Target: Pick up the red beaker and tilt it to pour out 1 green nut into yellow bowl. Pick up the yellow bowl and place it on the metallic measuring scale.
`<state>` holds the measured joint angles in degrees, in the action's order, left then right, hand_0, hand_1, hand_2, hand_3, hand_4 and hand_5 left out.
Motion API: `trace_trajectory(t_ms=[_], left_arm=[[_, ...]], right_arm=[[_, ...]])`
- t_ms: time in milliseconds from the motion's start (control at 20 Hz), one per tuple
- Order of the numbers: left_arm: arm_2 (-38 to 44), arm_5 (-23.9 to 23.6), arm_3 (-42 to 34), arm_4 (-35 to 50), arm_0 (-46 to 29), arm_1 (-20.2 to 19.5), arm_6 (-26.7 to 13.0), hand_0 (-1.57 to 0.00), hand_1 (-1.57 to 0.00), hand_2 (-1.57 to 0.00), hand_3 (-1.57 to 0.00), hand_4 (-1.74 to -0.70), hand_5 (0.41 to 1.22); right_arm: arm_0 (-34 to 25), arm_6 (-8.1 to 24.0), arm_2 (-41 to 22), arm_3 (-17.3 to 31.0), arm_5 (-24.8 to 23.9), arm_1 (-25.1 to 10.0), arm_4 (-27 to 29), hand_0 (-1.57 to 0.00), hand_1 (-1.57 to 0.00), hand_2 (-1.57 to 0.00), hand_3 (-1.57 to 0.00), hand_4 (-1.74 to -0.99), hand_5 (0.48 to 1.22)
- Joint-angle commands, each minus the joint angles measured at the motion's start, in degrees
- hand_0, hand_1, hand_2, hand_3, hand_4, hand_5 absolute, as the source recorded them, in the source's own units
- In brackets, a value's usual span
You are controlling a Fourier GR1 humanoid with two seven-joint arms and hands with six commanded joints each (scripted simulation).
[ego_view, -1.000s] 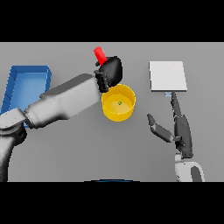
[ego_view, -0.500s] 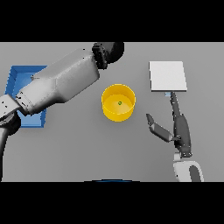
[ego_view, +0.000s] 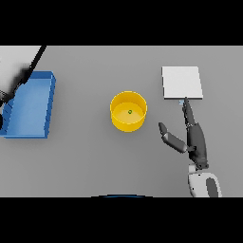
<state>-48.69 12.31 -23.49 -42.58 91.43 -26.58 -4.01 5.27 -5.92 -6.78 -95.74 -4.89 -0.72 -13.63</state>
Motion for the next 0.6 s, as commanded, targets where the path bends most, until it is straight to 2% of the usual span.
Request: trace_trajectory(t_ms=[0,100,300,350,550], left_arm=[[3.0,-1.4,1.5,3.3,-0.9,-0.9,-1.0,-1.57,-1.57,-1.56,-1.36,-1.73,1.221],[8.3,-4.2,2.6,10.0,-3.5,-3.8,-0.6,-1.57,-1.57,-1.56,-1.38,-1.73,1.221],[15.8,-10.2,0.9,21.2,-11.4,-9.3,-1.8,-1.57,-1.57,-1.57,-1.43,-1.74,1.221],[16.8,-11.5,-0.6,23.2,-13.6,-10.3,-4.7,-1.57,-1.57,-1.57,-1.41,-1.74,1.221],[21.3,-20.2,-10.7,32.2,-25.7,-14.4,-12.2,-1.57,-1.57,-1.57,-1.45,-1.74,1.221]], right_arm=[[0.4,-0.5,0.0,0.2,0.1,-0.1,0.1,0.00,0.00,0.00,0.00,-1.222,0.592],[0.7,-2.0,0.5,0.4,0.8,-0.9,0.9,0.00,0.00,0.00,0.00,-1.222,0.590],[0.0,-2.1,1.1,0.5,1.4,-1.9,1.6,0.00,0.00,0.00,0.00,-1.226,0.587],[0.0,-2.6,0.5,0.8,1.0,-1.7,0.6,0.00,0.00,0.00,0.00,-1.223,0.591],[0.0,-1.3,0.1,0.7,1.5,-2.3,-0.1,0.00,0.00,0.00,0.00,-1.212,0.610]])
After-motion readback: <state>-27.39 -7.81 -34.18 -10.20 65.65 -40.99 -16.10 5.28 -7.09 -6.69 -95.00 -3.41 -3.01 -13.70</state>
